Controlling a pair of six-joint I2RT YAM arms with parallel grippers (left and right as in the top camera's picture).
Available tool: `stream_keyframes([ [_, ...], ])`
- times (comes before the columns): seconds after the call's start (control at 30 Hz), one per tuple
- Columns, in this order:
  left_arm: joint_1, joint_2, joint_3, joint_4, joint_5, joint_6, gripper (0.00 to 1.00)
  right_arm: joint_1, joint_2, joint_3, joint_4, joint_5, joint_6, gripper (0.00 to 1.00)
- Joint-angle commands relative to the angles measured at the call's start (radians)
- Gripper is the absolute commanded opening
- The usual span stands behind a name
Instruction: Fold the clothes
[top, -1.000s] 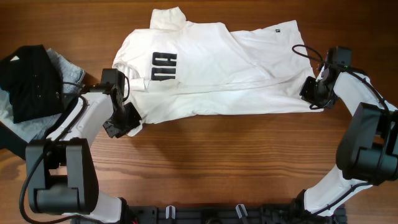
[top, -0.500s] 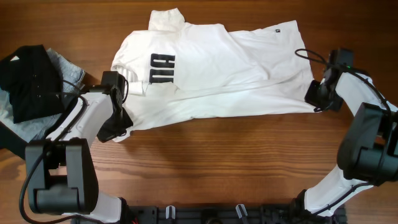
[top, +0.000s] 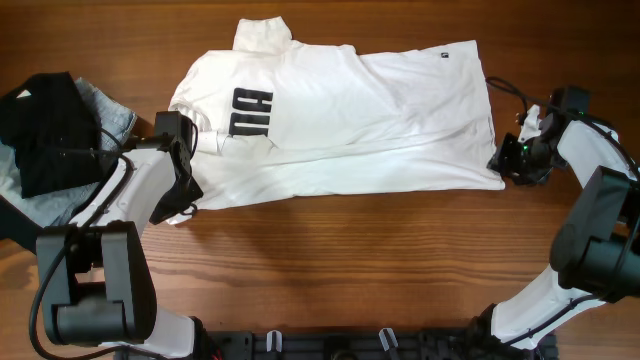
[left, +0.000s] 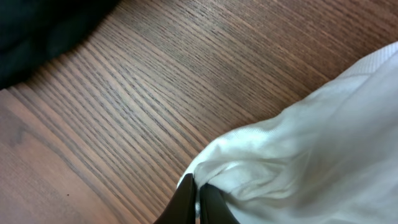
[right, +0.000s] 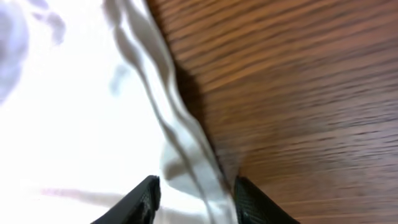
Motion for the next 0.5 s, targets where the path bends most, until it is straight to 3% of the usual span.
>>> stream_keyframes([
  [0.0,0.006,0.0,-0.006,0.004,0.02,-0.017,0.06,0.005,0.019,-0.02,0.003,-0.057,-0.025,0.47],
  [0.1,0.006,0.0,-0.006,0.002,0.02,-0.017,0.06,0.007,0.019,-0.039,0.007,-0.061,-0.017,0.47],
  [0.13,0.006,0.0,-0.006,0.003,0.02,-0.017,0.06,0.008,0.019,-0.046,0.014,-0.061,-0.018,0.38],
  [0.17,0.006,0.0,-0.006,0.002,0.02,-0.017,0.07,0.008,0.019,-0.053,0.016,-0.06,-0.018,0.11],
  [0.2,0.006,0.0,-0.006,0.002,0.02,-0.017,0.07,0.008,0.019,-0.059,0.016,-0.05,-0.018,0.04],
  [0.3,0.006,0.0,-0.006,-0.001,0.02,-0.017,0.04,0.008,0.019,-0.065,0.0,0.047,0.026,0.04],
  [0.47,0.006,0.0,-0.006,-0.007,0.021,-0.017,0.04,-0.028,0.018,-0.05,-0.043,0.425,0.239,0.04],
])
